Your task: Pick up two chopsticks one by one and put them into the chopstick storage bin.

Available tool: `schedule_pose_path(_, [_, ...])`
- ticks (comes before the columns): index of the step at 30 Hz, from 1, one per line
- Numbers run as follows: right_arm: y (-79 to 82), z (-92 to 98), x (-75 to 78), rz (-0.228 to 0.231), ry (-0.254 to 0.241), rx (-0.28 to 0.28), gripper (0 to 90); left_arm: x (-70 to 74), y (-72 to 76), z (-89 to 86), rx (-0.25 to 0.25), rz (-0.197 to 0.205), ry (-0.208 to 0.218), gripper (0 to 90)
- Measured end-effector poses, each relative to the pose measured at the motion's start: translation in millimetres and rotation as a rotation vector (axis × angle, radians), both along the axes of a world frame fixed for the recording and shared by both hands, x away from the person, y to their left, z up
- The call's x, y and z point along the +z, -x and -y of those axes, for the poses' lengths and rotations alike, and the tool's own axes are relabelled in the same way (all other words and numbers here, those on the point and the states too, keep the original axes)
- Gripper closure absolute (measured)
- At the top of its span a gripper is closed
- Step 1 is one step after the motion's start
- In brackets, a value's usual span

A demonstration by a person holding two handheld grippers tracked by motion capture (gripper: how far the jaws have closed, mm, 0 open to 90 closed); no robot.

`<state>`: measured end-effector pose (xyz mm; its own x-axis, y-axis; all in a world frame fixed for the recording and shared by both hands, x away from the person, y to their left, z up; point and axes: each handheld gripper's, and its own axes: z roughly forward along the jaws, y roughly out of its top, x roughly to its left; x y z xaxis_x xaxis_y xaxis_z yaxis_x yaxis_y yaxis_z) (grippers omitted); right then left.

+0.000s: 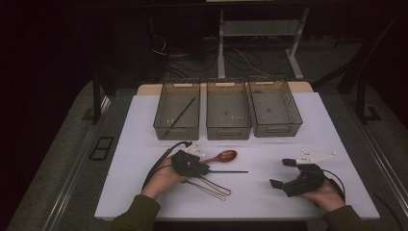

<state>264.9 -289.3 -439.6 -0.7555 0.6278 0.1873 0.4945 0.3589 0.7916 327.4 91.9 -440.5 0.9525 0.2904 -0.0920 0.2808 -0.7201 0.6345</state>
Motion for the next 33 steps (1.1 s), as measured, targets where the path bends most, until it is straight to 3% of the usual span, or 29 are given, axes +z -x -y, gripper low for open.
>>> schedule_pose_path(13, [0.1, 0.3, 0.2, 0.001, -0.004, -0.001, 2.2, 0.8, 0.2, 0.5, -0.008, 0.016, -0.005, 81.1])
schedule_pose_path(26, [0.1, 0.1, 0.1, -0.001, -0.002, 0.000, 2.2, 2.5, -3.8, 1.3, -0.019, 0.079, -0.036, 84.7])
schedule_pose_path(33, [0.1, 0.1, 0.1, -0.001, -0.002, 0.001, 2.2, 4.2, -4.2, 1.8, -0.025, 0.094, -0.032, 85.2])
